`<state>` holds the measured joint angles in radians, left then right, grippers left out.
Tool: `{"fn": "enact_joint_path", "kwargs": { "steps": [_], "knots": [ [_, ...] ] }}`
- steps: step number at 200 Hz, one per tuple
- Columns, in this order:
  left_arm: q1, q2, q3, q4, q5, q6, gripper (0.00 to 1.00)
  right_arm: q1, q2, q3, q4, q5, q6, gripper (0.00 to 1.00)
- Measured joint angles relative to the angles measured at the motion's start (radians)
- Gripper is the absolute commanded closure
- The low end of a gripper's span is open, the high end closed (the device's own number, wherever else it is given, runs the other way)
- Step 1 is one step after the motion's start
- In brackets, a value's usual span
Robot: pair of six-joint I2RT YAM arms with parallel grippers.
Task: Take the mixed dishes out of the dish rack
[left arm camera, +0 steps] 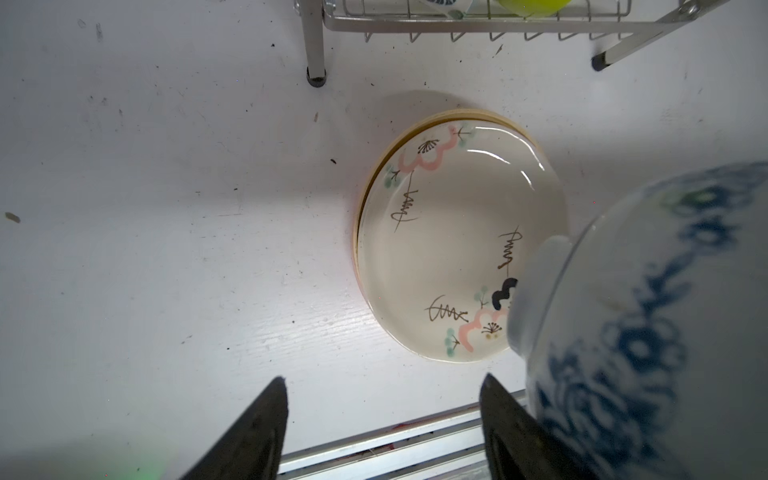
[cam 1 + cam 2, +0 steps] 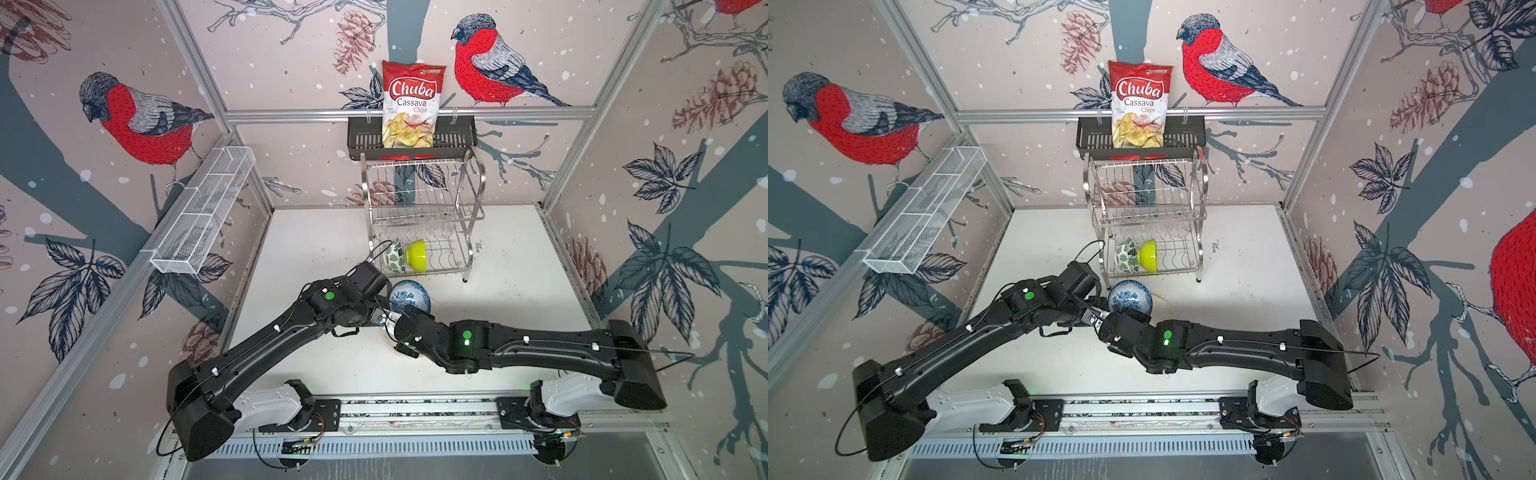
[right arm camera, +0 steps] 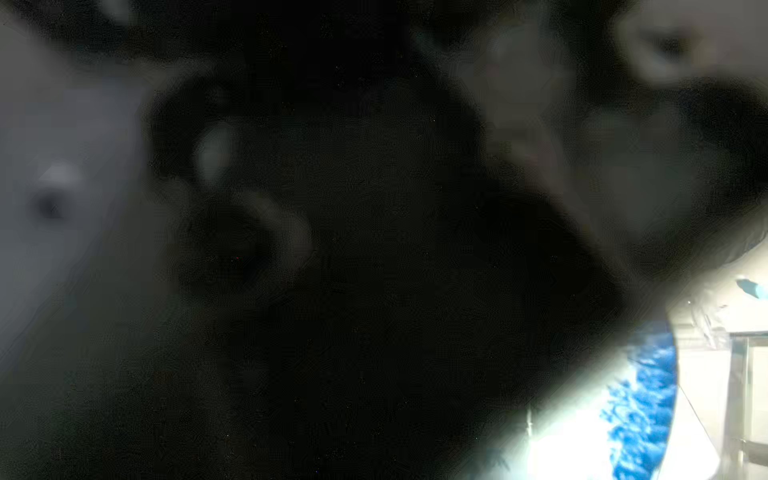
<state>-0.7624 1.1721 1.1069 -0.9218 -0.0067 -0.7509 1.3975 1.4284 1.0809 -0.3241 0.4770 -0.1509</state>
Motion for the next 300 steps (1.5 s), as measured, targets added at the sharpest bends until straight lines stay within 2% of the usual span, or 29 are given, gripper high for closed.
{"fn": "enact_joint_path", "kwargs": {
  "steps": [24,42,87,120,159,187,233,255,269,300],
  "knots": [
    [0.117,-0.031,0.013,0.04,0.033,0.041,0.23,0.004,-0.035,-0.017,0.002,-0.062,0.026,0.94],
    [0.15,-0.017,0.064,0.043,0.048,0.082,0.19,0.004,-0.045,-0.017,0.002,-0.093,0.05,0.94],
    [0.158,0.048,0.127,0.058,0.132,0.156,0.17,0.014,0.001,0.015,-0.029,-0.151,0.072,0.94],
    [0.158,0.061,0.075,0.063,0.214,0.186,0.18,0.02,0.072,0.085,-0.078,-0.163,0.071,0.94],
    [0.158,0.029,0.002,0.043,0.26,0.208,0.2,0.01,0.146,0.169,-0.114,-0.155,0.035,0.94],
    [0.159,0.013,-0.037,0.043,0.278,0.213,0.35,-0.003,0.188,0.216,-0.145,-0.148,-0.022,0.94],
    [0.161,0.021,-0.067,0.053,0.295,0.25,0.76,0.013,0.225,0.279,-0.222,-0.135,-0.054,0.94],
    [0.163,0.037,-0.066,0.055,0.286,0.229,0.93,0.043,0.257,0.304,-0.252,-0.081,-0.05,0.94],
    [0.163,0.05,-0.06,0.042,0.277,0.247,1.0,0.056,0.277,0.314,-0.283,-0.05,-0.063,0.94],
    [0.163,0.076,-0.051,0.035,0.262,0.272,1.0,0.061,0.295,0.305,-0.275,-0.021,-0.051,0.88]
  ]
}}
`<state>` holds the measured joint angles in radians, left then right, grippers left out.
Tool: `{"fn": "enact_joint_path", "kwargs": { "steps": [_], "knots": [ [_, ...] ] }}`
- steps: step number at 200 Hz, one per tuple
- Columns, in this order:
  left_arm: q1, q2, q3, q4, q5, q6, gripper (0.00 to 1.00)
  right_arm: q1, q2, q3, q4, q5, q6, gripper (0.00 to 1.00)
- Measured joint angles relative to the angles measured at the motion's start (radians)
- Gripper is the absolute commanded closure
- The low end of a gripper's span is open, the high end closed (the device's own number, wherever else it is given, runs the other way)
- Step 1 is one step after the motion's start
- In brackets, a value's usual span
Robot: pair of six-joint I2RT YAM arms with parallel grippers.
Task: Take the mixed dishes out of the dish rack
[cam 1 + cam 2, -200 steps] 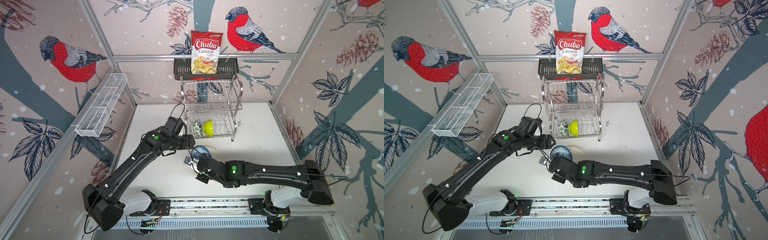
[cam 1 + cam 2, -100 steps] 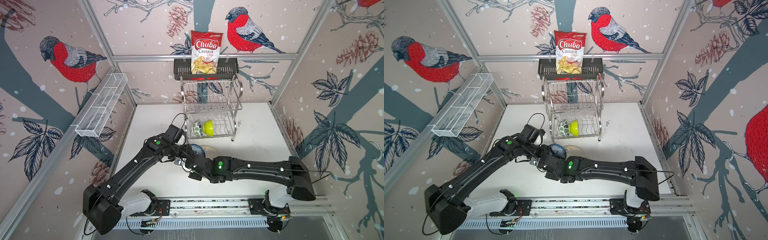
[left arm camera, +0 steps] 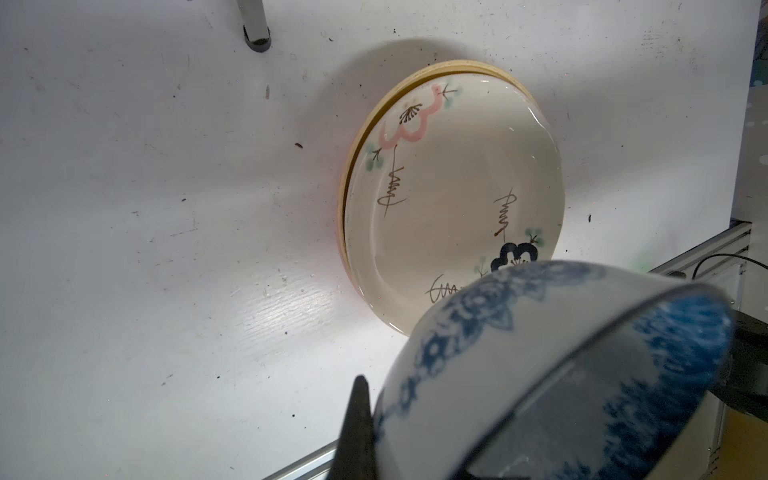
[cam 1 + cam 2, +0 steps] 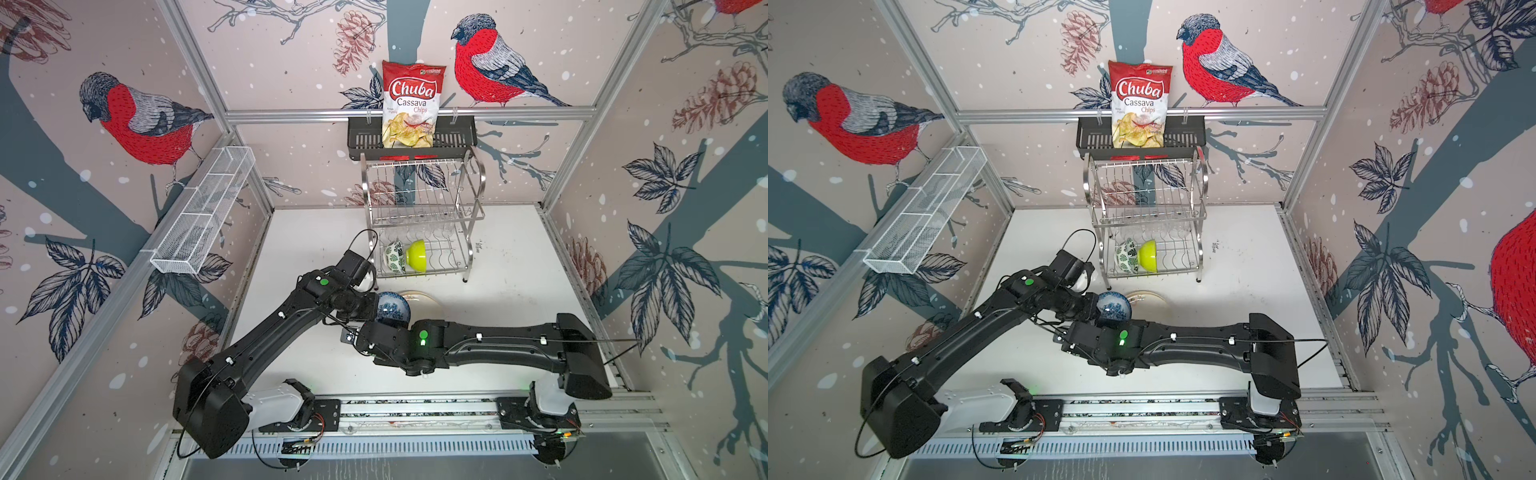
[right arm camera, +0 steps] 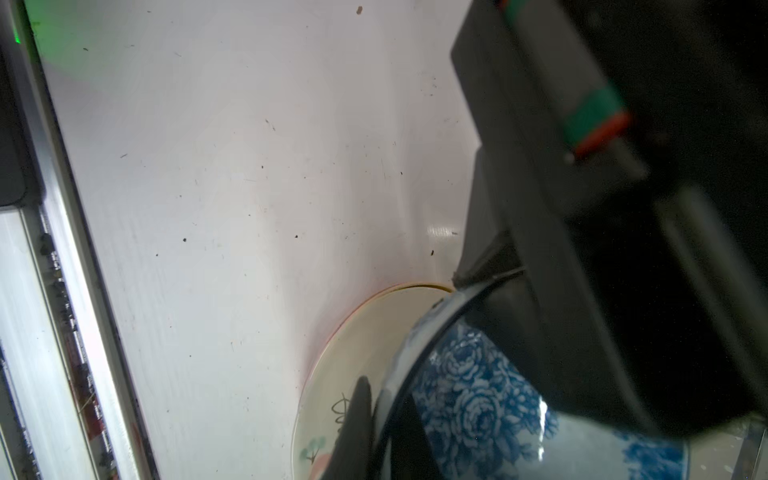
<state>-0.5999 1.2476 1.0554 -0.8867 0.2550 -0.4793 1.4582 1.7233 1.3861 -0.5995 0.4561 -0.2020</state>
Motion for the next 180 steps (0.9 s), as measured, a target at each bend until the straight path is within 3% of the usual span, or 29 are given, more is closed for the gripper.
{"fn": "enact_joint_path", "kwargs": {
  "steps": [68,142,180],
  "knots": [
    [-0.003,0.04,0.019,0.01,0.038,0.013,1.0,-0.014,-0.087,-0.115,0.215,-0.021,0.06,0.63],
    [-0.003,0.082,0.025,0.012,0.033,0.028,1.0,-0.031,-0.336,-0.311,0.386,-0.273,0.237,0.62],
    [-0.003,0.088,0.041,0.008,0.028,0.042,1.0,-0.174,-0.522,-0.441,0.468,-0.356,0.36,0.62]
  ]
}}
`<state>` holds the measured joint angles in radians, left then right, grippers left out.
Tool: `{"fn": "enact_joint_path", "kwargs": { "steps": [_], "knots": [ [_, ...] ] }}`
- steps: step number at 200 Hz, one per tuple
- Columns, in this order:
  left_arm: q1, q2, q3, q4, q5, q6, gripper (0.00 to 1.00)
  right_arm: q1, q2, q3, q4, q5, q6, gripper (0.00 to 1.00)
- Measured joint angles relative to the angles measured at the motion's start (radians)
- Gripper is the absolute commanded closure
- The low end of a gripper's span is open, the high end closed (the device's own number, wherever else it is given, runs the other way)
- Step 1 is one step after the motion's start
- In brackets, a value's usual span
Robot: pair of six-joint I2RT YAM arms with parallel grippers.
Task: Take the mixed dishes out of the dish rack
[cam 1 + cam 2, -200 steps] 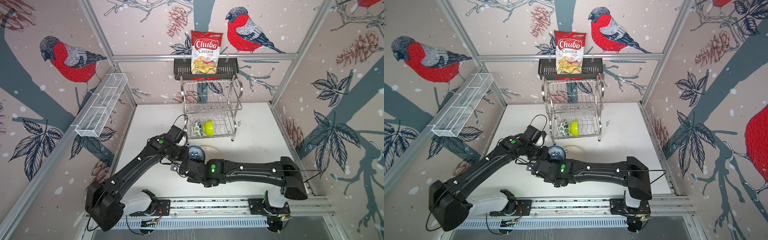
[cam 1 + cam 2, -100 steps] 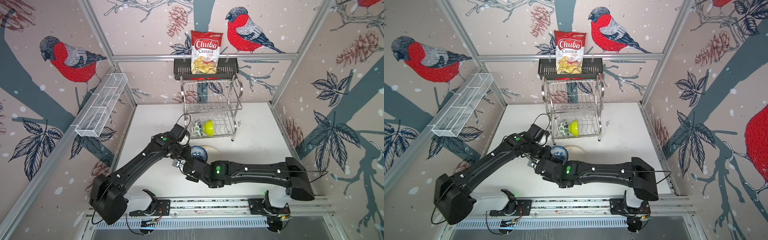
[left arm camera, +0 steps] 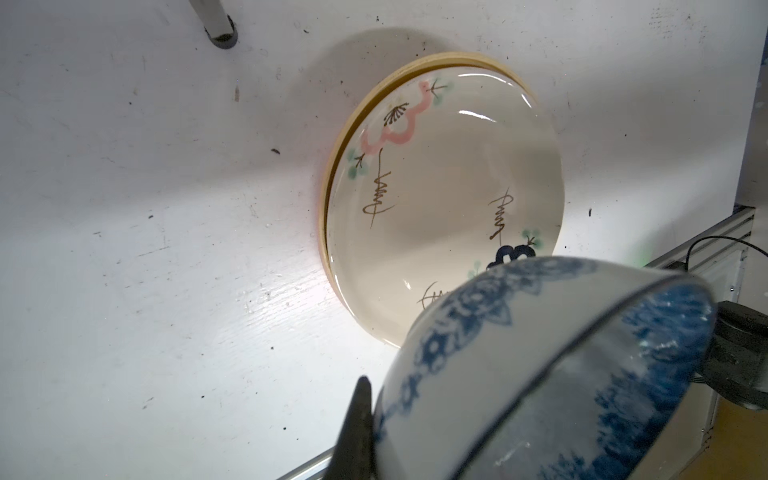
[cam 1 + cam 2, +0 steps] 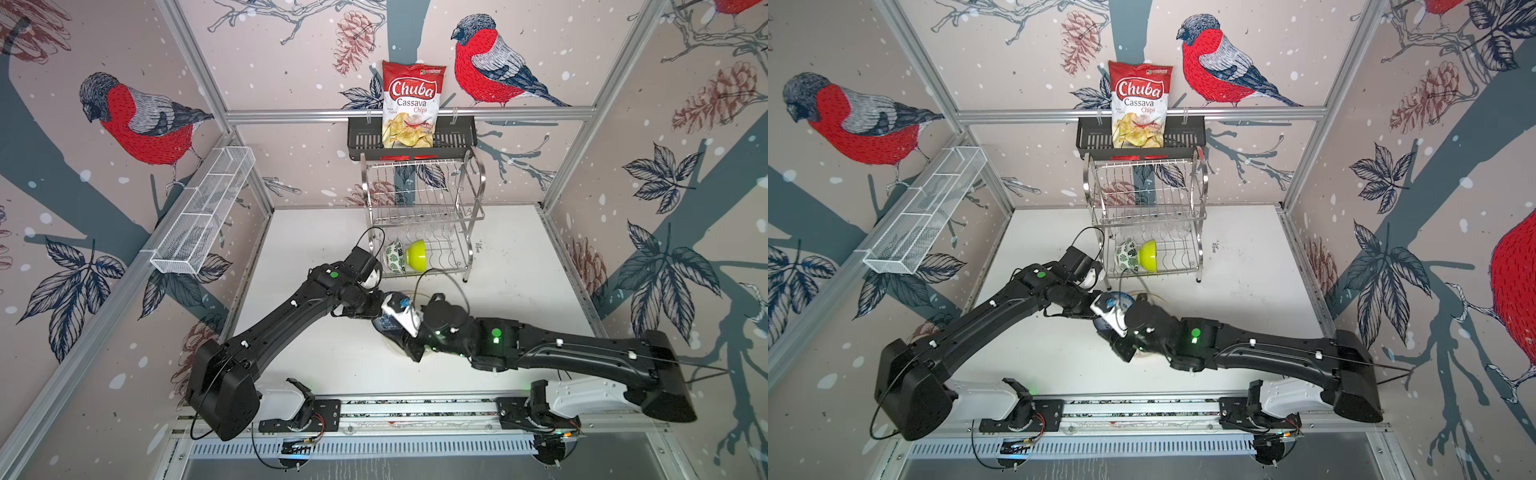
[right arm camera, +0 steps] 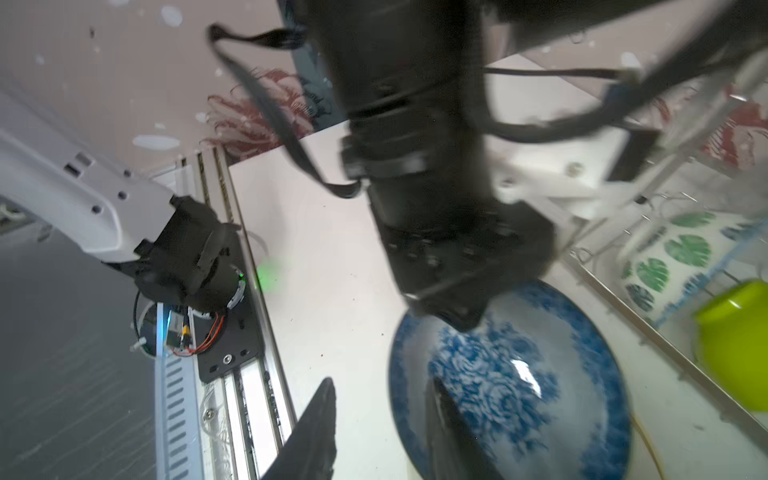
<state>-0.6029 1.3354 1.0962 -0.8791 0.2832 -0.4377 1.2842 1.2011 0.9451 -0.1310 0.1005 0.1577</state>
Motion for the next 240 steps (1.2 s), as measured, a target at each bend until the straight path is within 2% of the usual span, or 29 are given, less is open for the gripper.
{"fn": "enact_joint_path", "kwargs": {
  "steps": [24,50,88,118,145,158,170,188,203,214,231,240],
  "knots": [
    [0.0,0.002,0.003,-0.001,-0.001,0.002,1.0,-0.117,-0.071,-0.063,0.04,0.001,0.087,0.6],
    [0.0,0.0,0.003,-0.004,-0.006,0.008,1.0,-0.23,-0.047,-0.061,0.026,0.022,0.174,0.58],
    [0.0,-0.018,-0.003,-0.006,-0.01,0.011,1.0,-0.266,0.082,-0.019,-0.017,0.01,0.236,0.59],
    [0.003,-0.022,-0.011,-0.007,-0.026,0.006,1.0,-0.265,0.232,0.071,-0.047,-0.055,0.241,0.7],
    [0.003,-0.03,-0.023,-0.001,-0.036,0.0,1.0,-0.256,0.309,0.112,-0.065,-0.094,0.241,0.79],
    [0.003,-0.032,-0.024,0.0,-0.04,0.0,1.0,-0.25,0.333,0.124,-0.066,-0.106,0.241,0.85],
    [0.004,-0.038,-0.03,-0.004,-0.059,0.021,1.0,-0.247,0.347,0.132,-0.075,-0.124,0.233,1.0],
    [-0.002,-0.041,-0.032,-0.025,-0.108,0.053,1.0,-0.236,0.358,0.136,-0.101,-0.131,0.222,1.0],
    [-0.002,-0.042,-0.034,-0.04,-0.105,0.048,1.0,-0.23,0.357,0.133,-0.098,-0.133,0.227,1.0],
    [-0.001,-0.047,-0.036,-0.037,-0.102,0.042,0.87,-0.23,0.349,0.127,-0.086,-0.13,0.233,1.0],
    [-0.002,-0.057,-0.037,-0.026,-0.077,0.032,0.58,-0.227,0.322,0.105,-0.088,-0.122,0.238,1.0],
    [-0.001,-0.07,-0.037,-0.006,-0.062,0.015,0.47,-0.226,0.302,0.088,-0.09,-0.104,0.246,1.0]
  ]
}}
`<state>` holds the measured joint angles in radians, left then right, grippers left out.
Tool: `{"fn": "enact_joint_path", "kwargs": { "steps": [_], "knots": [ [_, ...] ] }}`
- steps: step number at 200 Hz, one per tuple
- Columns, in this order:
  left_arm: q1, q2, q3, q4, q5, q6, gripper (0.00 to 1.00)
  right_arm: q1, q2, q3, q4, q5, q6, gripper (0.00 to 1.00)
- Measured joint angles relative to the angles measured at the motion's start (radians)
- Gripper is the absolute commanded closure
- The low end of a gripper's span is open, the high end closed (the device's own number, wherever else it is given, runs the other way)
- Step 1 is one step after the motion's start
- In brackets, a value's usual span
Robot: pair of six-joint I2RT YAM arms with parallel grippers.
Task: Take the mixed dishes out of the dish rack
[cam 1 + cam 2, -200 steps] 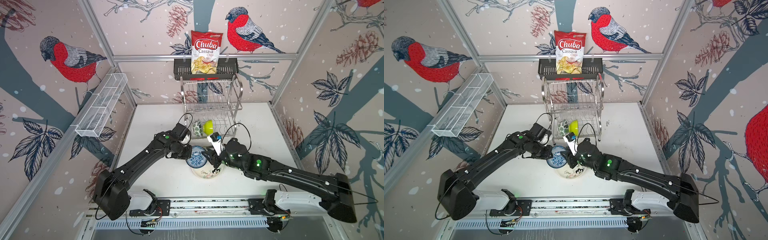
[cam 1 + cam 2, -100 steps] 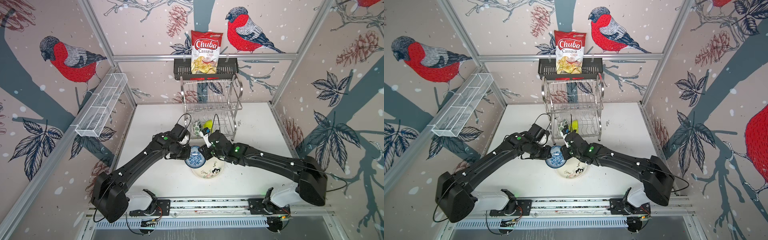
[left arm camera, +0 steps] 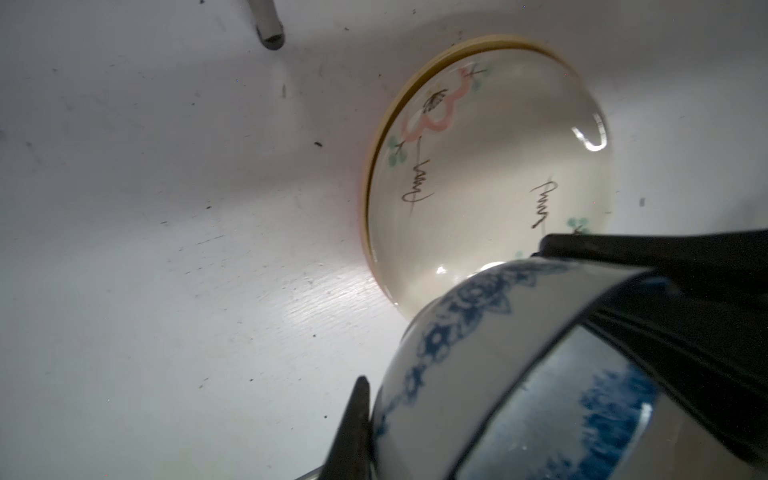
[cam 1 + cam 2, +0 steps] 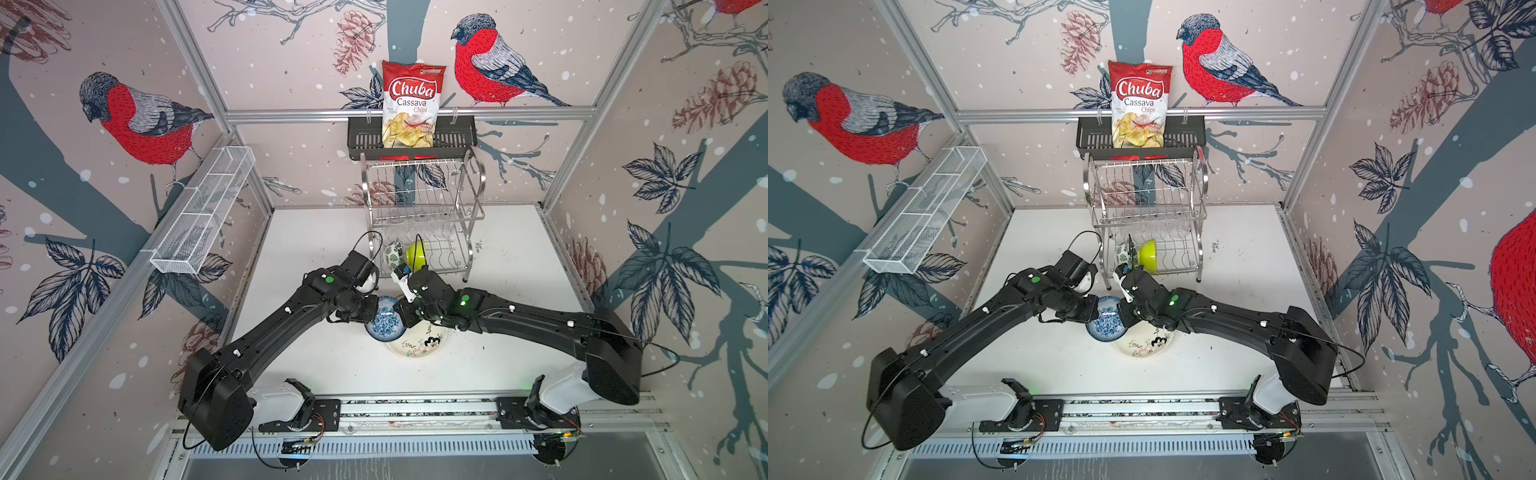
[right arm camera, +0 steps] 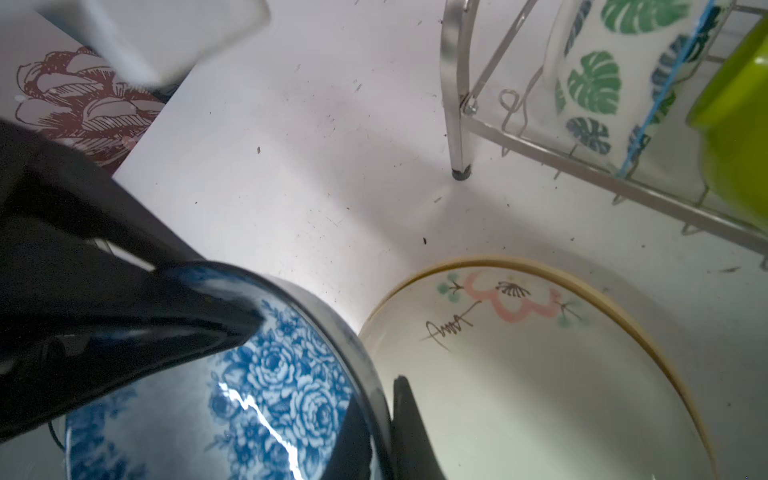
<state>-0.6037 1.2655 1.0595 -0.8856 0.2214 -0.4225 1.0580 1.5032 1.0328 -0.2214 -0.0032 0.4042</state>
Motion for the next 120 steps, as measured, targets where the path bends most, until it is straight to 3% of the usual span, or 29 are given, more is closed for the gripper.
{"fn": "enact_joint_path", "kwargs": {
  "steps": [27,64,92,120],
  "knots": [
    [0.0,-0.048,-0.002,0.042,0.04,-0.023,0.3,-0.014,-0.086,-0.059,-0.025,0.056,0.02,1.0],
    [0.0,-0.191,-0.069,0.168,0.031,-0.079,0.23,-0.076,-0.245,-0.207,-0.05,0.134,0.077,1.0],
    [0.001,-0.348,-0.184,0.271,-0.036,-0.135,0.16,-0.158,-0.398,-0.296,-0.123,0.193,0.13,1.0],
    [0.003,-0.428,-0.221,0.322,-0.097,-0.158,0.14,-0.304,-0.554,-0.367,-0.188,0.257,0.178,1.0]
  ]
}}
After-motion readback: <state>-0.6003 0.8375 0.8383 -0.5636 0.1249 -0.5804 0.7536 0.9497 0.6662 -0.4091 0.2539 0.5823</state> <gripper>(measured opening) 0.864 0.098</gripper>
